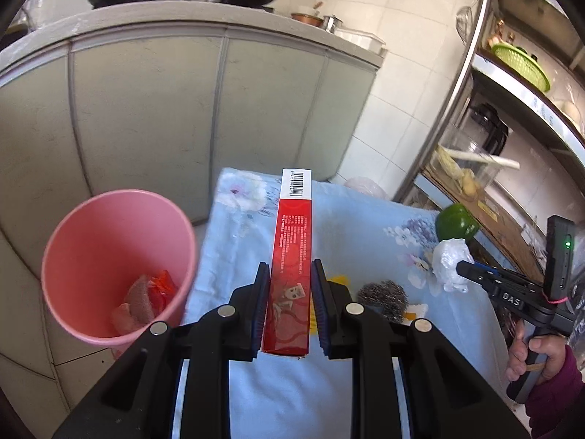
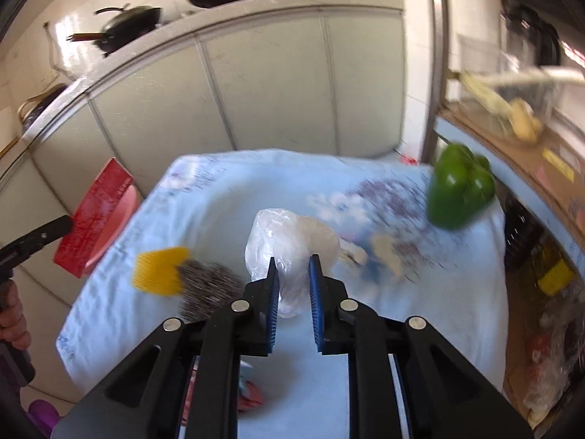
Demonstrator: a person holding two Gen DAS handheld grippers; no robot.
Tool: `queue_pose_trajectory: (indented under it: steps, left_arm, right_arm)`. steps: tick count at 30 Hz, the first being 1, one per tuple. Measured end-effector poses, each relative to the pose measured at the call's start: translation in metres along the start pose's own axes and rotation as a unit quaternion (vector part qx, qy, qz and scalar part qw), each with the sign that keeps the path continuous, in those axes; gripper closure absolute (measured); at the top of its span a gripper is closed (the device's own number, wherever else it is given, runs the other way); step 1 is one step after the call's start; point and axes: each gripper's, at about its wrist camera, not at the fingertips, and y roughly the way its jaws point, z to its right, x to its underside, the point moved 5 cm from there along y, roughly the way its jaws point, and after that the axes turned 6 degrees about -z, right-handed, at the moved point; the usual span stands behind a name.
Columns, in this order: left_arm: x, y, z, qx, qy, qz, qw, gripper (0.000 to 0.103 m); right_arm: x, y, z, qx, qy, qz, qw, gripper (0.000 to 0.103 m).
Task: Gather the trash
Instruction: 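Carry the toothpaste box and white bag with both tools over the pink bin, then open both tools to drop the toothpaste box and white bag into the bin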
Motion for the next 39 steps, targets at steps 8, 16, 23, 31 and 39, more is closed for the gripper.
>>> queue_pose_trajectory:
  steps: [8, 16, 23, 31, 39]
  left_arm:
    - [-0.004, -0.034, -0.057, -0.056, -0.056, 0.043, 0.9959, 0.081]
    - [0.005, -0.044, -0.109, -0.1, -0.113, 0.051, 0.9872, 0.081]
    - [0.013, -0.025, -0.137, -0.122, -0.149, 0.034, 0.9807, 0.081]
    - [0.019, -0.001, -0.154, -0.14, -0.169, 0.006, 0.9755, 0.081]
    - [0.021, 0.009, -0.165, -0.161, -0.171, -0.011, 0.972, 0.081]
  right_arm:
    - [-0.033, 0.01, -0.087, -0.068, -0.073, 0.011, 0.995, 0.087]
    - [-0.057, 0.042, -0.193, -0.147, -0.136, -0.01, 0.98, 0.087]
    - [-0.063, 0.078, -0.253, -0.182, -0.158, -0.047, 0.969, 0.087]
    - [-0.054, 0.126, -0.288, -0.178, -0.162, -0.099, 0.965, 0.087]
    - [-0.046, 0.154, -0.302, -0.172, -0.162, -0.119, 0.964, 0.086]
